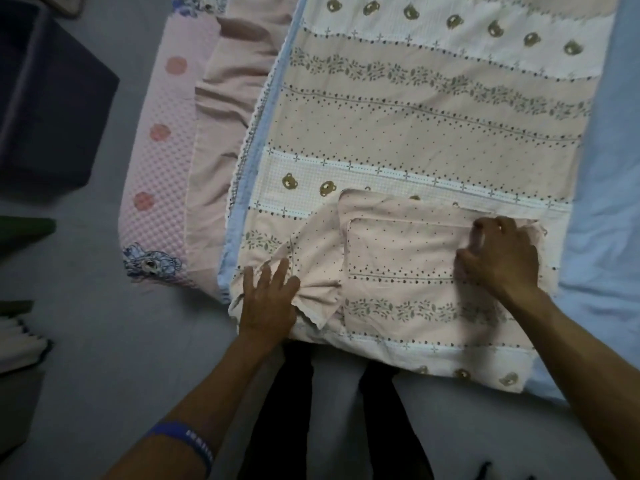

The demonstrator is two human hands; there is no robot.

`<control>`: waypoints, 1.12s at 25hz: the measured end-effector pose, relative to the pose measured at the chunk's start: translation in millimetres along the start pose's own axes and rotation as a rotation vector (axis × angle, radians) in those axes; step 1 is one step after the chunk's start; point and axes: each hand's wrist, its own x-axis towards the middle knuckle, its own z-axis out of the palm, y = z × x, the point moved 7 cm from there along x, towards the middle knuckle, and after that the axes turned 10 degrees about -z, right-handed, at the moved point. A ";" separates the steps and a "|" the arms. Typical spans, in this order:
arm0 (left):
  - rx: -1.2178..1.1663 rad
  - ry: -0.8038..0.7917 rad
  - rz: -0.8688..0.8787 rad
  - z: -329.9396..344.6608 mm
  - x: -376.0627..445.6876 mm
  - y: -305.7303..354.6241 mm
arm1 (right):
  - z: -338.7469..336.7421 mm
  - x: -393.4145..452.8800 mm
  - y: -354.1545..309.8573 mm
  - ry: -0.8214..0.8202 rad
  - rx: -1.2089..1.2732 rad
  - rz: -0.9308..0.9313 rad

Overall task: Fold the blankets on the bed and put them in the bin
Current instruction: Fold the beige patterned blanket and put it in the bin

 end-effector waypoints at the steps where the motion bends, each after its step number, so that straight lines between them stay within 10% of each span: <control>1: -0.196 -0.008 -0.077 -11.2 4.3 -10.0 | -0.1 1.8 -2.3 0.020 -0.010 -0.008; 7: -1.147 -0.124 -0.981 -32.4 30.6 -109.0 | -5.6 7.5 -4.6 0.047 -0.035 -0.025; 10: -0.967 -0.319 -0.806 -25.5 33.0 -84.0 | -6.2 5.6 -32.2 0.110 -0.124 -0.170; 12: -0.739 -0.133 -0.703 -44.2 25.7 -74.9 | 2.2 3.8 -52.4 0.081 -0.123 -0.255; 15: -0.214 0.154 -0.193 -56.7 -7.7 -27.5 | 9.0 8.4 -63.4 0.073 -0.050 -0.234; 17: -0.046 -0.016 0.142 -22.3 -37.3 22.5 | 13.6 4.7 -64.3 0.062 -0.025 -0.213; 23: 0.153 -0.078 0.160 21.6 -8.6 54.8 | 22.1 1.1 -63.5 -0.017 -0.086 -0.213; 28: -0.532 0.117 -0.743 -56.3 33.6 -61.3 | 20.1 2.4 -64.5 -0.026 -0.092 -0.244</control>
